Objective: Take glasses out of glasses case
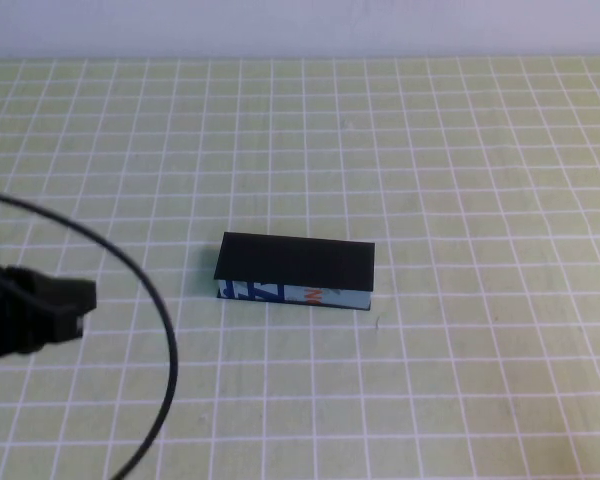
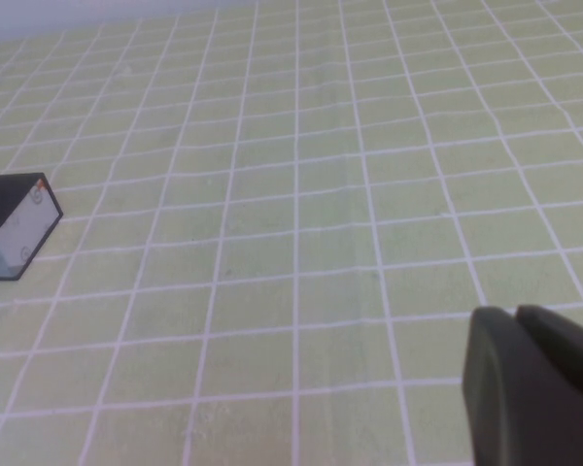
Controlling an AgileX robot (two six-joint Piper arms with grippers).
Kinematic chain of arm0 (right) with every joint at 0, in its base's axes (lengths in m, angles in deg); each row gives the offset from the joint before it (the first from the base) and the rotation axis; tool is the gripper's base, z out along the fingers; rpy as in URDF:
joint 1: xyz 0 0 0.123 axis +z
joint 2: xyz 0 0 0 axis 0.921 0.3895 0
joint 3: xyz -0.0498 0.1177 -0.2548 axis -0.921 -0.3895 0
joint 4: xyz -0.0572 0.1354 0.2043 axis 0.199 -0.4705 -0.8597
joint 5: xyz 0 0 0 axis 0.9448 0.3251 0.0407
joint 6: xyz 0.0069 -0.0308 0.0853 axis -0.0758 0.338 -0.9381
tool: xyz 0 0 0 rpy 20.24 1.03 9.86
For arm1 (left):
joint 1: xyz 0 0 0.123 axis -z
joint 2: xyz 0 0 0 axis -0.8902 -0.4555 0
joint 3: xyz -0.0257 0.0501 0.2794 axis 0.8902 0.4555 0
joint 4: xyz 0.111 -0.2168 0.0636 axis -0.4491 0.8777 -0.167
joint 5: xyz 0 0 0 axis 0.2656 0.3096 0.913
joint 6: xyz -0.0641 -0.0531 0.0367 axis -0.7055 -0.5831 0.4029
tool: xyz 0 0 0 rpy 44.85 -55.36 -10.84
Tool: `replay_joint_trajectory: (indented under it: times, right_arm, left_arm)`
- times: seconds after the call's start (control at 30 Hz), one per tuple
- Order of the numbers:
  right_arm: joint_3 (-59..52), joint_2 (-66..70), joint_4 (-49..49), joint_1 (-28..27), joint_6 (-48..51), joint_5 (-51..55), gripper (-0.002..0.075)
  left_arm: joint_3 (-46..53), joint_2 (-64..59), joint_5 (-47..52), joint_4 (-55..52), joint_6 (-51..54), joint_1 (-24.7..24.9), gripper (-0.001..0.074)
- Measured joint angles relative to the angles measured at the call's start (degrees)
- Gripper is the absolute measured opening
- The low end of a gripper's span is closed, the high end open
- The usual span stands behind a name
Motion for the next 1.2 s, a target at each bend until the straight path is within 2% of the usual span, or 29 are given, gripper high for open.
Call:
replay_joint_trajectory:
  times: [0.2,0.6,0.83,1.07,1.2]
  right_arm:
    - [0.0,0.0,0.0,0.0,0.0,0.0,-0.0018]
    - [0.0,0.0,0.0,0.0,0.0,0.0,-0.0018]
    - [0.0,0.0,0.0,0.0,0.0,0.0,-0.0018]
    - [0.0,0.0,-0.4,0.0,0.0,-0.5,-0.0018]
    - [0.0,0.0,-8.5,0.0,0.0,-4.1,-0.0018]
  left_arm:
    - [-14.4,-16.8,3.1,3.9,8.5,0.0,-0.0004]
    - [-39.1,-43.6,11.4,8.5,14.4,0.0,-0.0004]
    - [-48.2,-54.2,13.6,10.1,15.4,0.5,-0.0004]
    - [-55.8,-63.2,14.6,10.9,16.3,3.4,-0.0004]
    - [-61.1,-69.1,16.2,11.1,16.1,4.4,-0.0004]
